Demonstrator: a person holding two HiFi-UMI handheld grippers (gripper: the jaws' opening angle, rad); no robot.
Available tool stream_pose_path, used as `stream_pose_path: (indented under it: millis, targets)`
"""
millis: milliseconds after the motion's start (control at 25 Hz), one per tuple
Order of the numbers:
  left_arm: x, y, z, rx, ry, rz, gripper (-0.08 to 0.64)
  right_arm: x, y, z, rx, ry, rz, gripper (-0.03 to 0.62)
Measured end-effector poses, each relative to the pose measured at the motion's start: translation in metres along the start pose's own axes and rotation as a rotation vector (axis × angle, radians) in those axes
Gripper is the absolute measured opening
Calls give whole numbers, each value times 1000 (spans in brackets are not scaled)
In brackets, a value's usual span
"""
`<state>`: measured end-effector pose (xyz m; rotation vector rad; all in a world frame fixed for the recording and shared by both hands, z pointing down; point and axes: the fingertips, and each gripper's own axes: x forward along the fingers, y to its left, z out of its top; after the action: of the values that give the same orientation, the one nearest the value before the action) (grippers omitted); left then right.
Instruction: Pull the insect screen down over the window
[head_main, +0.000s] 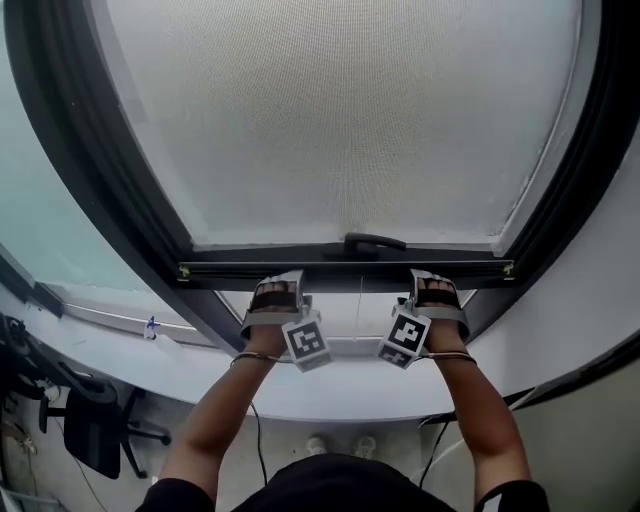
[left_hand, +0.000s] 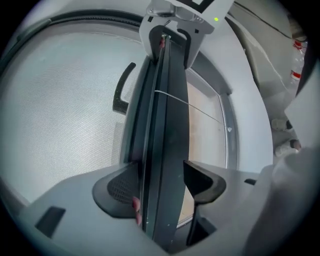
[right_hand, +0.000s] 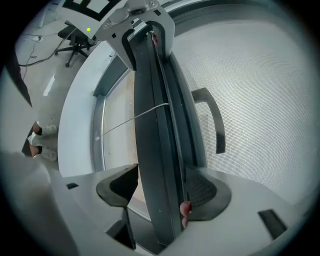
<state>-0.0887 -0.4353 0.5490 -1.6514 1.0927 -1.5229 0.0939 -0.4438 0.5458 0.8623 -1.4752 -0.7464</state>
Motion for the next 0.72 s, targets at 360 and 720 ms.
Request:
stream_pose_path:
  millis: [360,720]
  targets:
    - [-33,7,25,-263,-191,-84,287,-25,-6,10,139,-69,-31,278]
    - [-81,17,25,-821,-423,-112,234,-80,-19,47,636,-339,-37,187]
